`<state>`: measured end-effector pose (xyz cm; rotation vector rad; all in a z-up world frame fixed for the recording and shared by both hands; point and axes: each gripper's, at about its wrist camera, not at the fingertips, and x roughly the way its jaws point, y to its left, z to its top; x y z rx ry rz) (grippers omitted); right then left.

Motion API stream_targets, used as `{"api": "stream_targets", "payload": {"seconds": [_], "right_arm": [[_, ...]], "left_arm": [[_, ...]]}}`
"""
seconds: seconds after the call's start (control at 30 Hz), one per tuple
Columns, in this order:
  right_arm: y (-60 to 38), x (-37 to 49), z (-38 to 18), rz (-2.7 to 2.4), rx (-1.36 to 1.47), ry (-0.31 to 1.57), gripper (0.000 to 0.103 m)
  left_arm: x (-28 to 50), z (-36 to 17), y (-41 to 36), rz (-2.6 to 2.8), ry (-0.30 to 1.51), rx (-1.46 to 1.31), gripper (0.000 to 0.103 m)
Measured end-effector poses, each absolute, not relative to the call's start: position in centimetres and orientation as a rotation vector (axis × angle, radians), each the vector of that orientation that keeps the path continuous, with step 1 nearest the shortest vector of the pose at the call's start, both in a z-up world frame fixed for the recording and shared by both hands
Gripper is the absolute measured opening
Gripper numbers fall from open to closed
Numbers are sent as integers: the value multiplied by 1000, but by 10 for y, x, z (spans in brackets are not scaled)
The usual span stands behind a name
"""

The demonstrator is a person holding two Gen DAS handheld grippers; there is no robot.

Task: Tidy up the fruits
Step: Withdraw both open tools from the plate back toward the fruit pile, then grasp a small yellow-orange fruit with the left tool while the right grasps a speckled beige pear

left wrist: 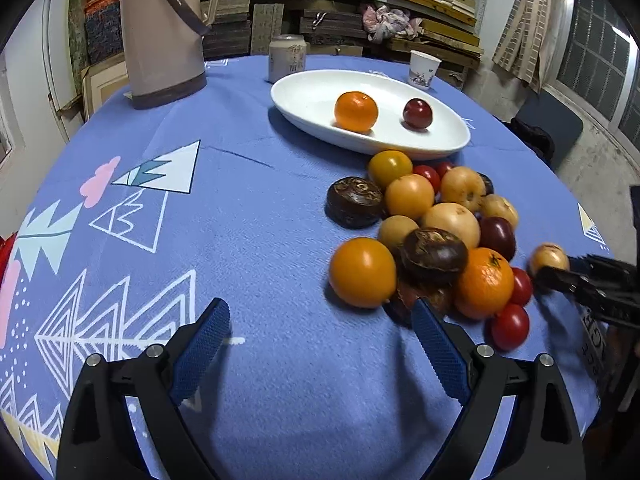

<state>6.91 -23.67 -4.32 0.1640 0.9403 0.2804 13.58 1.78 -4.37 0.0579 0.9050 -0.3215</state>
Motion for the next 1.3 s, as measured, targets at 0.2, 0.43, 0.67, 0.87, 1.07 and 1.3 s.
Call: {"api": "stream_targets", "payload": {"seconds": [0.2,0.43,0.67,0.87,1.07,1.3], "right_arm": [[-229,63,-41,313,156,929,43],[-223,60,-41,327,156,932,43],[-222,58,-40,332,156,927,43],[-220,54,-31,339,140,900,43],[-216,54,-13,339,104,858,43],[-217,62,26,325,55,764,43]], "left_arm": [[153,-47,21,-337,938,-21,84],[167,-50,13,-400,932,-36,48],[163,-50,11,-341,921,35,39],[141,-37,8,-302,864,105,39],[128,-14,10,-216,842,91,39],[132,17,5,-241,802,41,39]]}}
